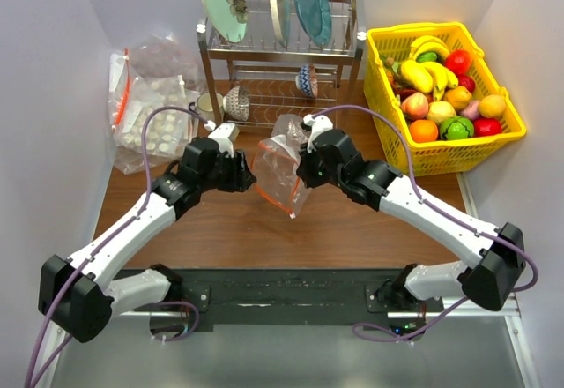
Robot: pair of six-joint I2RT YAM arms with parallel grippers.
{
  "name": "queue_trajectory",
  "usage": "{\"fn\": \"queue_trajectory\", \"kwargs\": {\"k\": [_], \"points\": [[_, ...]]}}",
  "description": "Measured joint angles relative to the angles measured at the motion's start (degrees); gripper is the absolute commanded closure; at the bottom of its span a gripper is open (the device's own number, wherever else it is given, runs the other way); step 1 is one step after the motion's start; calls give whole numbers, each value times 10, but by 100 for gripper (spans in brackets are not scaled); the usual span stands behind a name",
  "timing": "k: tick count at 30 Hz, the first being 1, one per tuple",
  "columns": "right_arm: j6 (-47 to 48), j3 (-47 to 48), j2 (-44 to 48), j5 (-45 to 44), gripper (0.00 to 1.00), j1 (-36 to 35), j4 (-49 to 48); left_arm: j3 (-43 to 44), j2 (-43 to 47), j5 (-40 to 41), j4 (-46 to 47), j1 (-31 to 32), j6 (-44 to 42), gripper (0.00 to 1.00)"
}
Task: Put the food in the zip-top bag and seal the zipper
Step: Open the zipper of the food storage bag.
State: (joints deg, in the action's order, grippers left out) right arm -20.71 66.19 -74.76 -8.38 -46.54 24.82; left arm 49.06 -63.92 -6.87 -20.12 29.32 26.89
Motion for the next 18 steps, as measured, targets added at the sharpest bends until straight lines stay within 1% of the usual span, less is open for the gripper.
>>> {"fn": "queue_trajectory", "kwargs": {"k": [2, 7, 11, 14, 15, 16, 17, 18], "points": [[-10, 0, 0, 12, 100, 0, -7, -18, 1, -7, 23, 0, 6, 53], [-31, -2, 0, 37, 100, 0, -33, -65, 0, -21, 68, 0, 23, 58], [-42, -7, 0, 54, 100, 0, -45, -78, -4, -21, 98, 0, 39, 66], [-49, -13, 0, 62, 100, 0, -49, -78, -4, -17, 120, 0, 48, 79], [-51, -16, 0, 64, 100, 0, -52, -78, -3, -16, 127, 0, 52, 86], [-53, -19, 0, 66, 100, 0, -52, -78, -3, -15, 133, 0, 55, 91], [-55, -22, 0, 67, 100, 0, -53, -78, -2, -13, 137, 0, 57, 100], [-58, -26, 0, 70, 100, 0, -56, -78, -1, -12, 142, 0, 59, 100]]}}
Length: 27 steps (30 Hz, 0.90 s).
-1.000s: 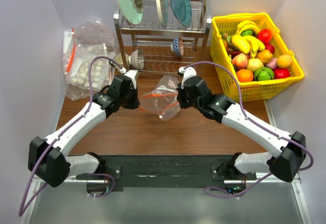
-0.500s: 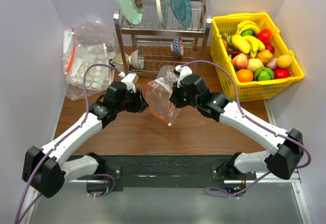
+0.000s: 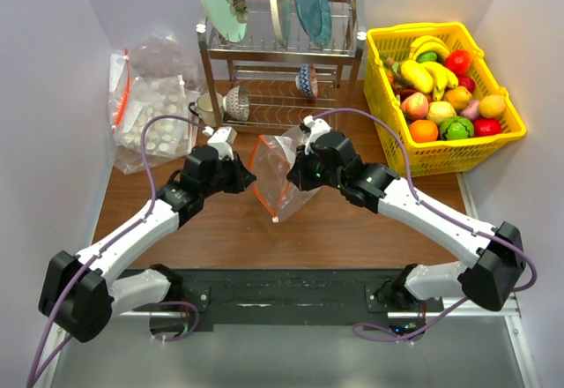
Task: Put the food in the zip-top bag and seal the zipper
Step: Open the zipper of the food storage bag.
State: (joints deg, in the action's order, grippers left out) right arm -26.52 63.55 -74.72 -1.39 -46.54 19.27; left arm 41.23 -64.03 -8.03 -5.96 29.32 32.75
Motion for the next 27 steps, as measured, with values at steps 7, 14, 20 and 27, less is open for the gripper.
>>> {"fn": "queue_trajectory", "kwargs": {"k": [7, 14, 20, 27], "points": [[-18, -21, 0, 10, 100, 0, -9, 17, 24, 51, -43, 0, -5, 100], [-57, -8, -86, 94, 100, 0, -113, 151, 45, 171, -200, 0, -40, 100], [-170, 10, -250, 229, 100, 0, -309, 254, 38, 268, -338, 0, -50, 100], [-230, -14, -302, 265, 100, 0, -386, 253, -41, 275, -372, 0, -56, 100]]}}
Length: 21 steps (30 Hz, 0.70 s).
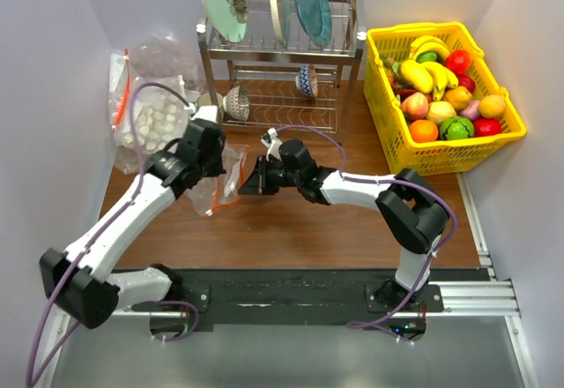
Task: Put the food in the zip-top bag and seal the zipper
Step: Open the zipper of the food storage bag.
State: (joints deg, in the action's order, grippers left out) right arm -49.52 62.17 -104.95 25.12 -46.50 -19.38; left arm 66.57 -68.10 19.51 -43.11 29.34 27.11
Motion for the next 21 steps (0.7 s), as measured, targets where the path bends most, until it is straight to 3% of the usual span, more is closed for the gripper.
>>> {"fn": "queue_trajectory", "kwargs": {"k": [5, 9, 15, 21], "points": [[14, -18, 0, -33, 100, 0, 32, -91, -90, -38, 60, 0, -2, 100], [44, -20, 0, -98, 100, -1, 119, -140, -131, -66, 106, 0, -1, 100], [78, -38, 25, -191, 100, -1, 227, -147, -141, -85, 161, 0, 2, 100], [96, -45, 39, -244, 99, -1, 265, -141, -148, -95, 166, 0, 2, 100]]}}
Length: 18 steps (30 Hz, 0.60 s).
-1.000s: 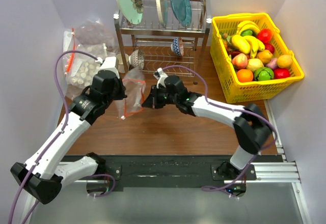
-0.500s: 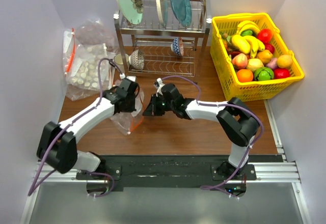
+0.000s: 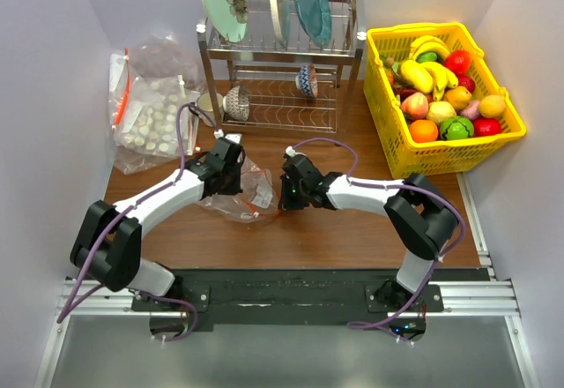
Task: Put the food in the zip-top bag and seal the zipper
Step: Open the zipper of the food storage bag.
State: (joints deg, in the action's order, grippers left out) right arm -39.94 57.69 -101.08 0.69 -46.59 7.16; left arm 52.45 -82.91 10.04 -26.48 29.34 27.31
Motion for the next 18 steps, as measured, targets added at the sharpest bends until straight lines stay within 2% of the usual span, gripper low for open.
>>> {"fn": "queue_trajectory", "kwargs": {"k": [1, 6, 8, 9, 13, 18], "points": [[3, -2, 0, -4, 98, 0, 3, 5, 0, -6, -2, 0, -1, 100], [17, -18, 13, -12, 70, 0, 11, 43, 12, -47, -21, 0, -7, 100], [29, -20, 31, -12, 64, 0, 16, 50, 24, -60, -21, 0, -10, 100], [35, -21, 43, -12, 58, 0, 19, 52, 30, -66, -20, 0, -10, 100], [61, -21, 115, -12, 51, 0, 31, 56, 36, -85, -16, 0, -10, 100], [96, 5, 197, -22, 51, 1, 87, 63, 30, -109, -14, 0, -14, 100]]}}
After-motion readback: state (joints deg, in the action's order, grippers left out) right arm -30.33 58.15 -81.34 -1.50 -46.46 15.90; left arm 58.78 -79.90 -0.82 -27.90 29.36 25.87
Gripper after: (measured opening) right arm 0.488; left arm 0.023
